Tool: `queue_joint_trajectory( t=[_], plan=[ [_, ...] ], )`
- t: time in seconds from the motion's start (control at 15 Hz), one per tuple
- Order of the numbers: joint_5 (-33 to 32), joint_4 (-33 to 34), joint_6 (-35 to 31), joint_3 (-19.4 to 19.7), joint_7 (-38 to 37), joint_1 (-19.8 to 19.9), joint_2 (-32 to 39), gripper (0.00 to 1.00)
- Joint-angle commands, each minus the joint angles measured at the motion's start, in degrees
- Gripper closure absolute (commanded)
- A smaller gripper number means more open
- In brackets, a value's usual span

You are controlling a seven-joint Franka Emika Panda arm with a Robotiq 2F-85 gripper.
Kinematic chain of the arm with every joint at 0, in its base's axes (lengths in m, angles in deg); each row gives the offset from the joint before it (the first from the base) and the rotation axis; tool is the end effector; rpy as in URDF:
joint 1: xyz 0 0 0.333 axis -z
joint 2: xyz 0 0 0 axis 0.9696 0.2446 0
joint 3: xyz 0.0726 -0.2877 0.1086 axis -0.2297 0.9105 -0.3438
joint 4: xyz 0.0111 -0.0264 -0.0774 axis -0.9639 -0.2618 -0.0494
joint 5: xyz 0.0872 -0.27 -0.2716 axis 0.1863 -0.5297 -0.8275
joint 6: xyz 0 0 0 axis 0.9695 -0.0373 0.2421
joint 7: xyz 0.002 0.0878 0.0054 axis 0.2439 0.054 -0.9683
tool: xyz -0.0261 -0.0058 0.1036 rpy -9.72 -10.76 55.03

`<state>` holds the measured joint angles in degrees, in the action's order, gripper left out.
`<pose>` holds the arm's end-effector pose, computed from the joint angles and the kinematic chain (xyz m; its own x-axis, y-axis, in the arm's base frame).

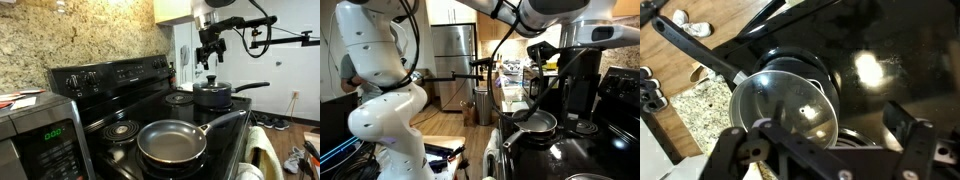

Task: Remove the wooden spatula from the pan, put it on the countertop, and then remove the lid from the pot and put it on the pan

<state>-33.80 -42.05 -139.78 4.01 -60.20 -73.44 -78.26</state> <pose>0.5019 -0.0489 0.4931 0.9031 -0.4294 0.0088 -0.4194 -0.8771 0.2340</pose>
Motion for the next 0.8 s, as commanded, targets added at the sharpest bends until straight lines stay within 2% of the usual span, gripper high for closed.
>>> queue_joint_trajectory(
  t=[0.0,0.27,0.47,0.73],
  plan=[
    [-0.08,-0.09,0.08,-0.73,-0.26,0.14,-0.22,0.00],
    [4.98,3.64,2.20,1.50,0.75,1.42,3.29,0.00],
    [13.77,6.99,3.66,5.59,5.83,3.60,6.61,0.00],
    [16.84,13.10,5.90,9.16,6.98,6.54,11.99,0.00]
  ],
)
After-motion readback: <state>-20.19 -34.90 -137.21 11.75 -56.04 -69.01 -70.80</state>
